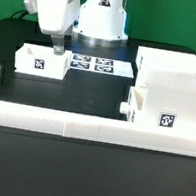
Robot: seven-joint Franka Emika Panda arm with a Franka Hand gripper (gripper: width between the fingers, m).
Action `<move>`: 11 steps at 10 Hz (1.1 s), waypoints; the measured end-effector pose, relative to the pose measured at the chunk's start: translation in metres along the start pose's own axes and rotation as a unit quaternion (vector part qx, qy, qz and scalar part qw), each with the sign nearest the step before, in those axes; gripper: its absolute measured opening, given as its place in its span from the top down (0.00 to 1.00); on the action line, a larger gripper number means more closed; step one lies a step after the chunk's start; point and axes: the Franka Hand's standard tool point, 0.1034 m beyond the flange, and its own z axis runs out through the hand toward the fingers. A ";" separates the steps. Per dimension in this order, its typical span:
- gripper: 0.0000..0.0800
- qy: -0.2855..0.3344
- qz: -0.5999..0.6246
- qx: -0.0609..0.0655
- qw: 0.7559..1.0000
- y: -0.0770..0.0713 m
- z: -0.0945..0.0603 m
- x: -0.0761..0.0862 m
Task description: Assemble drawer
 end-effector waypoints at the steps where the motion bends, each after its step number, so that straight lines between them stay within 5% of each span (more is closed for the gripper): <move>1: 0.19 0.001 0.042 -0.003 0.999 -0.001 0.001 -0.003; 5: 0.19 -0.004 0.236 -0.036 0.971 -0.031 0.006 -0.021; 7: 0.19 -0.004 0.312 -0.037 0.949 -0.044 0.012 -0.025; 11: 0.19 0.001 0.437 -0.036 0.899 -0.045 0.013 -0.024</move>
Offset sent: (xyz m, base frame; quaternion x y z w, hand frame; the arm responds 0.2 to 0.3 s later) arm -0.0384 -0.0134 -0.0003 -0.0718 -0.0126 0.2644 0.9617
